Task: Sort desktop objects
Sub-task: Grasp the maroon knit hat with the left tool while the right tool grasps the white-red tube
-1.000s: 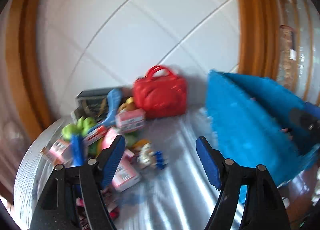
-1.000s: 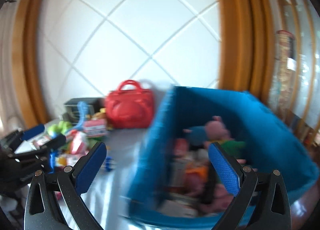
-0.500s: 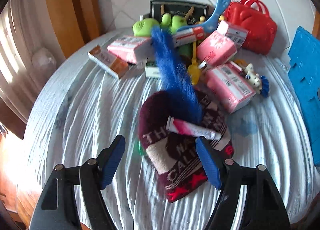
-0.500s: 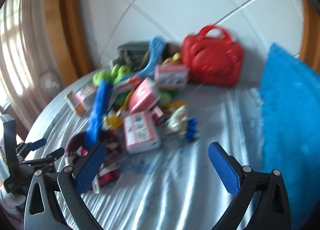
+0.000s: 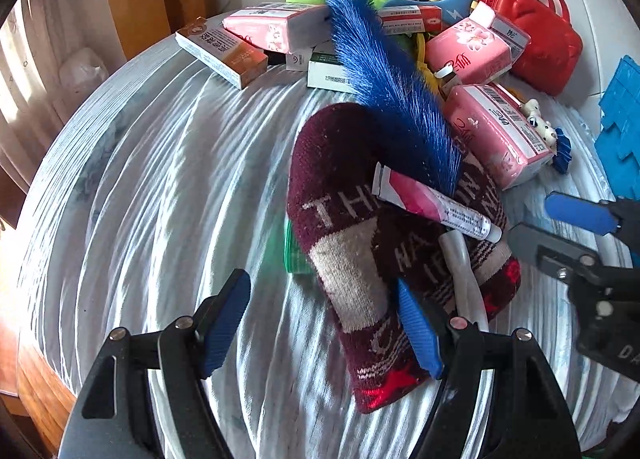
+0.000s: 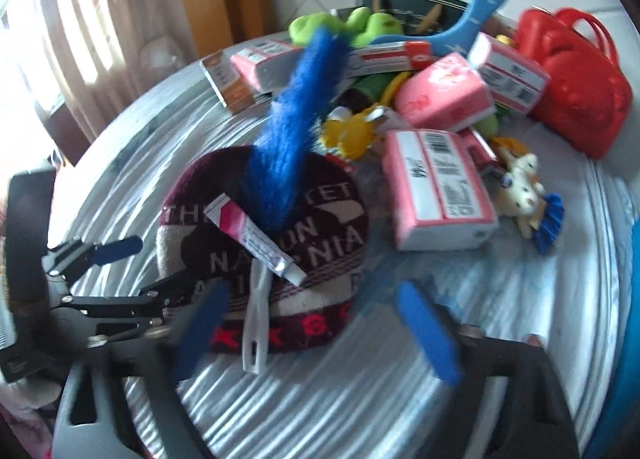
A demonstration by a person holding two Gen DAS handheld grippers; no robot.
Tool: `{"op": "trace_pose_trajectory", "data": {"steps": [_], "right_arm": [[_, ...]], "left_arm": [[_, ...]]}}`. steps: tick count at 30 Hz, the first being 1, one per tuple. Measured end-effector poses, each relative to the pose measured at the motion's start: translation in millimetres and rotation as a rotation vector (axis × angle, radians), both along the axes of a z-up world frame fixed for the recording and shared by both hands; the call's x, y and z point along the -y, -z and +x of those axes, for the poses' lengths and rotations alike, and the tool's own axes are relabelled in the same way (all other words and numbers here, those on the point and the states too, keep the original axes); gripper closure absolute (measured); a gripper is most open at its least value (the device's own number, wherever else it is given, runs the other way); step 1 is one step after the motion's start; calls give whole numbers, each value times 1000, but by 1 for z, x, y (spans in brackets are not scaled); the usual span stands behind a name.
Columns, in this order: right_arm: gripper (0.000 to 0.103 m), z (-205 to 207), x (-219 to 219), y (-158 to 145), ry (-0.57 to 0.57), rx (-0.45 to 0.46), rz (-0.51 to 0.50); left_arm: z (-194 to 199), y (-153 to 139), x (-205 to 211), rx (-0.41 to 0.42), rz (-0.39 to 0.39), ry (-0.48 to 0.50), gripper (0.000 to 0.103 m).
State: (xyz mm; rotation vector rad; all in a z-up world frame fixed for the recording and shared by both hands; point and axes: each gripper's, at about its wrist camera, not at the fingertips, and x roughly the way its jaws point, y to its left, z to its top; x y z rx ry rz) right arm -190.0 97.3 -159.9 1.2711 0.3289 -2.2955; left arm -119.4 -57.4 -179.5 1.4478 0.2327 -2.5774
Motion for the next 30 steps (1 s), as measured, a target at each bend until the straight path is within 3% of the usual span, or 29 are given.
{"op": "trace_pose_trajectory", "data": {"steps": [7, 11, 12, 15, 21, 23, 24, 26, 30], "right_arm": [[52, -17, 29, 26, -88, 42, 26], [70, -27, 32, 36, -120, 79, 4], [79, -29, 30, 34, -113, 75, -4], [85, -29, 11, 24, -32, 70, -27], [87, -34, -27, 25, 66, 98, -32], [87, -33, -31, 26, 72, 99, -39], [87, -33, -32, 26, 76, 100, -44], [87, -31, -34, 24, 83, 94, -54], [87, -29, -38, 7, 94, 56, -78]], "left_arm": [[-7, 9, 15, -2, 14, -17, 30], [-15, 9, 8, -9, 11, 6, 30], [-18, 8, 5, -12, 10, 17, 30], [-31, 3, -7, -24, 6, 46, 30], [-60, 0, -14, -40, 2, 44, 30], [-67, -5, -21, -46, -54, 74, 58], [-67, -9, -21, -50, -66, 73, 87], [-62, -20, -16, -76, -6, 68, 87], [-45, -52, -16, -144, -52, 44, 87]]}}
